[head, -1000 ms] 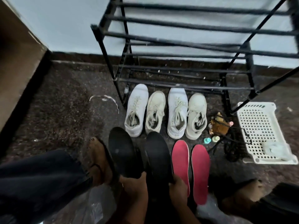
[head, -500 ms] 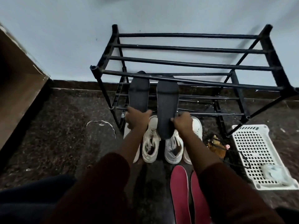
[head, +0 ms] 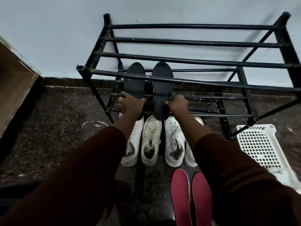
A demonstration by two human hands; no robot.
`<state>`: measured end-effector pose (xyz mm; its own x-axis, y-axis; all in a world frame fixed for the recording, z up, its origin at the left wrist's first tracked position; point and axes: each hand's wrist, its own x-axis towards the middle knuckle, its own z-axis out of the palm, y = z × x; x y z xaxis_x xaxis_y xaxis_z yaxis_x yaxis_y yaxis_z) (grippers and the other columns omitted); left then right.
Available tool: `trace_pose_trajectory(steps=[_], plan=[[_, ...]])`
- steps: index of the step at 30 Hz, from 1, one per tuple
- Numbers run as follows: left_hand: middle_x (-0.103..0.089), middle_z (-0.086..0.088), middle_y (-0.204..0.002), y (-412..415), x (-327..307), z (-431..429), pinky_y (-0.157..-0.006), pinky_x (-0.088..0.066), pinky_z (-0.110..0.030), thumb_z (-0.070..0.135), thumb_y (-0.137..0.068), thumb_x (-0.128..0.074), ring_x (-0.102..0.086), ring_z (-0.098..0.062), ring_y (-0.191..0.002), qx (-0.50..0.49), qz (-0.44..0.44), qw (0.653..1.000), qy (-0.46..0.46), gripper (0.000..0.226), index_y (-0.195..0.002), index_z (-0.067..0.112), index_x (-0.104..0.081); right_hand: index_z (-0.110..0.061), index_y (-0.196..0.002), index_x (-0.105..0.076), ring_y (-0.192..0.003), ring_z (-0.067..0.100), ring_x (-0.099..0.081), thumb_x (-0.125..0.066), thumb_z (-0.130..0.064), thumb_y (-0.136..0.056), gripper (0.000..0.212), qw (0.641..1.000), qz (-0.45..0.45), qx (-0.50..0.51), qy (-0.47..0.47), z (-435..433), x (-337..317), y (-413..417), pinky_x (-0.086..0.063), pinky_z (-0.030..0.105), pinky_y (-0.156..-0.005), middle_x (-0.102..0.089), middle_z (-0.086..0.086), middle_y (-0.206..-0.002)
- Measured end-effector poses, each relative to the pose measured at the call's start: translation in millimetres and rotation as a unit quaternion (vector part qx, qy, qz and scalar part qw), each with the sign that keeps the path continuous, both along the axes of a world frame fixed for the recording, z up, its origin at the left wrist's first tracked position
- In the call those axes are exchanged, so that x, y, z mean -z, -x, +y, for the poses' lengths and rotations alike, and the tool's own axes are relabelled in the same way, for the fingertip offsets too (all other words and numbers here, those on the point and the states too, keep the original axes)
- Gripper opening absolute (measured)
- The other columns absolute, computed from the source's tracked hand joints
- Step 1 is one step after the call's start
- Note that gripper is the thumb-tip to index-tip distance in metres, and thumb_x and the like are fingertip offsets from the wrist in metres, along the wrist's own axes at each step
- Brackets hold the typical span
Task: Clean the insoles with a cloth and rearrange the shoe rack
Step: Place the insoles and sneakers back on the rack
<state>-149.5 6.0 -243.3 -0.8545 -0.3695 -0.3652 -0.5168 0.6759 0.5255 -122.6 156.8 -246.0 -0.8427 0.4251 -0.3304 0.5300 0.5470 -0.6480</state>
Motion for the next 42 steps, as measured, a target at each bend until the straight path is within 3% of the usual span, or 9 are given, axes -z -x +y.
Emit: trace_pose_trajectory(steps=[3, 9, 11, 14, 18, 21, 30, 36, 42], plan=[[-0.02, -0.022, -0.152, -15, -1, 2, -0.108, -0.025, -0.048, 0.055, -0.081, -0.062, -0.022, -0.038, -0.137, -0.017, 0.039, 0.999, 0.019, 0.101, -0.151, 0.011, -0.005, 0.004, -0.096, -0.065, -0.098, 0.031, -0.061, -0.066, -0.02, -0.083, 0.027, 0.999, 0.008, -0.026, -0.018, 8, -4, -24, -0.041, 0.025, -0.07, -0.066, 0.02, -0.1], [-0.054, -0.02, -0.125, -120, 32, 33, -0.096, -0.033, -0.044, 0.036, -0.083, -0.053, -0.049, -0.04, -0.115, 0.015, 0.273, 0.958, 0.082, 0.057, -0.132, 0.007, -0.049, 0.002, -0.087, -0.071, -0.09, 0.036, -0.063, -0.064, -0.016, -0.081, 0.02, 0.997, -0.011, 0.054, -0.048, 53, 23, -142, -0.044, 0.033, -0.069, -0.068, 0.025, -0.088], [-0.059, -0.023, -0.116, -175, 61, 53, -0.095, -0.033, -0.044, 0.022, -0.077, -0.065, -0.053, -0.042, -0.109, 0.013, 0.24, 0.969, 0.057, 0.053, -0.126, 0.004, -0.054, 0.005, -0.088, -0.069, -0.09, 0.04, -0.063, -0.064, -0.015, -0.081, 0.022, 0.992, -0.048, 0.105, -0.04, 60, 51, -197, -0.043, 0.034, -0.066, -0.066, 0.03, -0.089], [-0.057, -0.025, -0.119, -254, 104, 80, -0.097, -0.033, -0.044, 0.016, -0.072, -0.073, -0.05, -0.044, -0.112, 0.0, 0.092, 0.996, -0.013, 0.061, -0.128, 0.002, -0.052, 0.006, -0.095, -0.068, -0.092, 0.04, -0.063, -0.065, -0.023, -0.083, 0.031, 0.967, -0.155, 0.203, -0.011, 61, 96, -274, -0.049, 0.041, -0.074, -0.065, 0.03, -0.094], [-0.047, -0.016, -0.136, -324, 132, 102, -0.102, -0.031, -0.039, 0.036, -0.07, -0.078, -0.043, -0.034, -0.126, 0.005, -0.166, 0.986, -0.017, 0.086, -0.14, 0.01, -0.036, 0.003, -0.107, -0.061, -0.101, 0.036, -0.058, -0.066, -0.025, -0.082, 0.037, 0.952, -0.266, 0.149, -0.04, 50, 137, -346, -0.045, 0.038, -0.084, -0.061, 0.024, -0.107], [-0.033, -0.011, -0.146, -349, 141, 111, -0.102, -0.034, -0.04, 0.044, -0.064, -0.081, -0.034, -0.03, -0.133, 0.003, -0.248, 0.969, -0.012, 0.104, -0.145, 0.013, -0.023, 0.003, -0.116, -0.047, -0.107, 0.038, -0.052, -0.07, -0.033, -0.079, 0.057, 0.946, -0.291, 0.137, -0.052, 39, 150, -368, -0.041, 0.038, -0.089, -0.05, 0.022, -0.117], [-0.034, -0.013, -0.142, -354, 161, 117, -0.1, -0.036, -0.039, 0.027, -0.069, -0.081, -0.035, -0.031, -0.129, -0.021, -0.259, 0.965, -0.018, 0.094, -0.141, 0.009, -0.024, 0.0, -0.126, -0.035, -0.112, 0.024, -0.042, -0.06, -0.052, -0.079, 0.074, 0.931, -0.332, 0.011, -0.151, 33, 178, -370, -0.038, 0.032, -0.09, -0.042, 0.012, -0.121], [-0.039, -0.017, -0.137, -350, 157, 113, -0.089, -0.042, -0.035, 0.024, -0.069, -0.081, -0.042, -0.034, -0.125, -0.037, -0.292, 0.956, -0.015, 0.082, -0.133, 0.005, -0.032, 0.006, -0.126, -0.032, -0.117, 0.03, -0.041, -0.071, -0.04, -0.074, 0.08, 0.928, -0.357, 0.089, -0.061, 28, 173, -359, -0.039, 0.035, -0.095, -0.038, 0.016, -0.125], [-0.044, -0.019, -0.13, -363, 143, 90, -0.095, -0.038, -0.038, 0.022, -0.061, -0.083, -0.046, -0.037, -0.119, -0.05, -0.225, 0.972, -0.033, 0.079, -0.123, -0.001, -0.041, 0.006, -0.115, -0.039, -0.107, 0.038, -0.048, -0.077, -0.03, -0.064, 0.073, 0.951, -0.248, 0.185, -0.024, 8, 150, -373, -0.04, 0.04, -0.093, -0.044, 0.021, -0.115]])
